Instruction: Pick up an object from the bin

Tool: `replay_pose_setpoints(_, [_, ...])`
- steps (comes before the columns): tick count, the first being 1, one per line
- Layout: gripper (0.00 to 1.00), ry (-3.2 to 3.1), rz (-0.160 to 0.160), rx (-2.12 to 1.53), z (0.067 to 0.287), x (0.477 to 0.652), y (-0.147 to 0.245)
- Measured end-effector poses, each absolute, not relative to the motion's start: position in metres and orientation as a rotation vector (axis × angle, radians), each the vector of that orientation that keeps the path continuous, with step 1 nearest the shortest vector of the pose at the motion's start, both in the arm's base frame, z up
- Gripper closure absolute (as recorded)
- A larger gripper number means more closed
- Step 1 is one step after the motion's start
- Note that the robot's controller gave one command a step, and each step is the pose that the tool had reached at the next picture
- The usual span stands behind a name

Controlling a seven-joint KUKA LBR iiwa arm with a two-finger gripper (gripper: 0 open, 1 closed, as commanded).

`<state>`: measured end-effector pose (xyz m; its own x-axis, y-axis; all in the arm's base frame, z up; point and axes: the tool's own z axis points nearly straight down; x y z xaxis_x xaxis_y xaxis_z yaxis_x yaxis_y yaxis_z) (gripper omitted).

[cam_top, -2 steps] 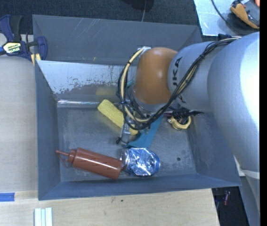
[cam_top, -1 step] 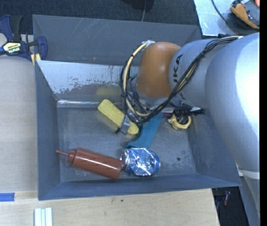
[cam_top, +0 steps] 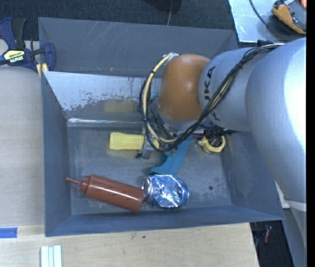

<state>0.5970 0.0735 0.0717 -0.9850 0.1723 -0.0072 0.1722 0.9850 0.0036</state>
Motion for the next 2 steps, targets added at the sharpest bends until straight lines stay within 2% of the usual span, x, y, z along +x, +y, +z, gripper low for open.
replay_pose_setpoints(1, [1.00, 3.122, 0.005, 0.271, 0.072, 0.597, 0.073])
replay_pose_setpoints(2, [1.00, 3.125, 0.004, 0.273, 0.092, 0.596, 0.073])
